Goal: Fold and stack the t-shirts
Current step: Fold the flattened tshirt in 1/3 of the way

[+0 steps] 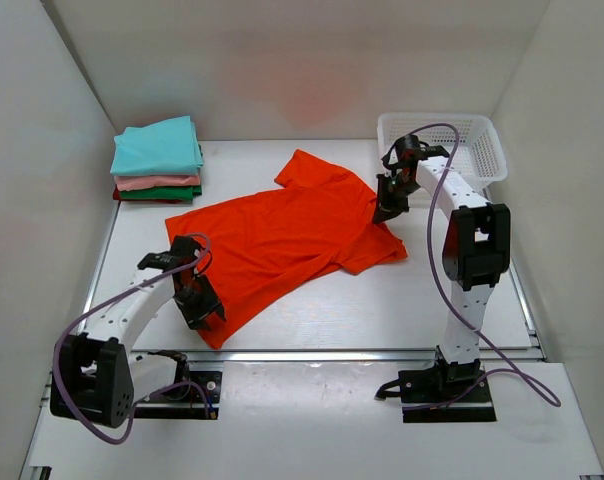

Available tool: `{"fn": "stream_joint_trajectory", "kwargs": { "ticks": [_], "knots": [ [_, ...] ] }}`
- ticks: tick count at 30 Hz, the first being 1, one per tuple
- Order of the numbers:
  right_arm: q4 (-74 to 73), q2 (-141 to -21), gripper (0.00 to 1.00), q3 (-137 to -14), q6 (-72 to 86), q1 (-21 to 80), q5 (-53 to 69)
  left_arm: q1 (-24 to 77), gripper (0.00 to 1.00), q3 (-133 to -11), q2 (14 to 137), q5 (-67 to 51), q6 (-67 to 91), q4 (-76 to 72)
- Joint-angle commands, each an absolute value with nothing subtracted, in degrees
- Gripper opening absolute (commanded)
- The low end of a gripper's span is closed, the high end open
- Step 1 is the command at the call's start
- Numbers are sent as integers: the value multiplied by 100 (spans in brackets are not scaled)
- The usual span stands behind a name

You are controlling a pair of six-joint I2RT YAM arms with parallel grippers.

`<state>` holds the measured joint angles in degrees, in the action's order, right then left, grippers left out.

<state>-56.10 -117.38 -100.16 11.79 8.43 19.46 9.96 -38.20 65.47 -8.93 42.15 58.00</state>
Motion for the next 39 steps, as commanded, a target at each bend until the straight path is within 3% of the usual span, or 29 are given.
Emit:
{"fn": "stream_joint_trajectory", "kwargs": {
  "ticks": [1, 16, 19, 20, 21, 22, 34, 39],
  "knots": [
    [-5493, -11610, 0, -10046, 1143, 923, 1951, 1282, 52, -3806, 6627, -932, 4175, 5906],
    [-5467, -11558, 0, -10011, 1178, 1037, 1881, 1468, 55, -2971, 6785, -107, 4245, 5266],
    [-5440, -11531, 0, -9949, 1169, 1055, 1846, 1450, 47, -2866, 6794, -106, 4403, 4922],
    [-5432, -11505, 0, -9941, 1178, 1063, 1846, 1494, 31, -2822, 6811, -132, 4429, 4835],
    [-5423, -11487, 1, -9923, 1160, 1055, 1854, 1355, 8, -2795, 6785, -167, 4456, 4843],
    [-5440, -11487, 0, -9905, 1178, 1063, 1854, 1336, 0, -2812, 6698, -228, 4473, 4817],
    [-5423, -11066, 0, -9773, 1125, 932, 1925, 510, 0, -3243, 4984, -369, 4808, 5941],
    [-5519, -11048, 0, -9931, 1116, 826, 1969, 378, 0, -3401, 5027, -229, 4912, 5924]
  ]
}}
